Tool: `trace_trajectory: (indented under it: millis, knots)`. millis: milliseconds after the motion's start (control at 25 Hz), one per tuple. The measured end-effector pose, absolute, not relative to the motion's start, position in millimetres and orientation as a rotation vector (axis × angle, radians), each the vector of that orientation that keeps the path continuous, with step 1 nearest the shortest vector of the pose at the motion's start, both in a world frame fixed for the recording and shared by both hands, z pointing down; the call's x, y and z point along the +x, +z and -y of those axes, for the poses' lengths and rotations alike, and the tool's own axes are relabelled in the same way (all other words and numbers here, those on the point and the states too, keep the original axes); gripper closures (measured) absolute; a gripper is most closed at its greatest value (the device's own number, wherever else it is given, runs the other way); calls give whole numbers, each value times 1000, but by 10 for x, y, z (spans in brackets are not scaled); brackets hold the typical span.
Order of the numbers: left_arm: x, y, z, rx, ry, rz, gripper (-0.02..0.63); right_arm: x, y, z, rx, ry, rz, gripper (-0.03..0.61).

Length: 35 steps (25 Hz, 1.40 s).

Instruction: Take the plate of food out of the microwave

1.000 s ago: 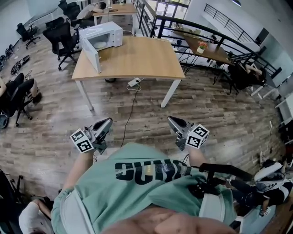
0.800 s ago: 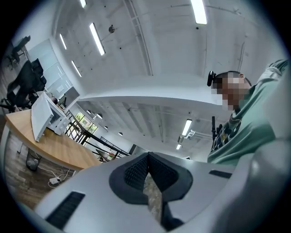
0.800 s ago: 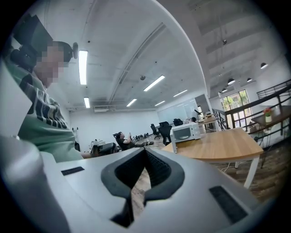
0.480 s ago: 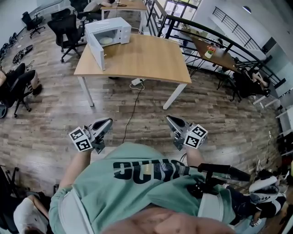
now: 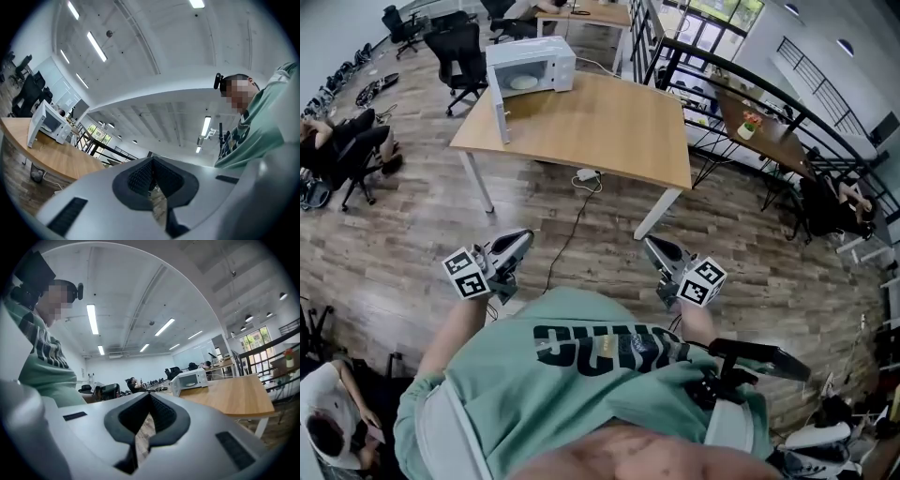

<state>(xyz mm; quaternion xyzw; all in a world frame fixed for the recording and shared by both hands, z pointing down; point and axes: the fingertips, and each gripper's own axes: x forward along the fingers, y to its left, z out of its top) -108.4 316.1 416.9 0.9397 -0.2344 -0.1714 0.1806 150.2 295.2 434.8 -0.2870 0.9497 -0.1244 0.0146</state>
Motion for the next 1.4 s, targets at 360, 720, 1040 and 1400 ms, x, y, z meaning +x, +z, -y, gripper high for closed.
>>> trace_trajectory:
  millis: [360,720,1040,1400]
  knots:
    - [-107,4234,-3084,2633,-414,686,611,2440,4610,-2794,-839,-461,-2884,571]
    - [156,4262,-2677,2635,-365,574,611,2669,4746,-2622,-936,-519,-2827,572]
    - [-238,4394,-1862,2628,-423,368,611,2349,4588,-2058,-1152,-430,-2808,571]
    - [-1495,4318,-859,2673,-426,343,611,1115,4291,-1131,-1194,-392,-2799,571]
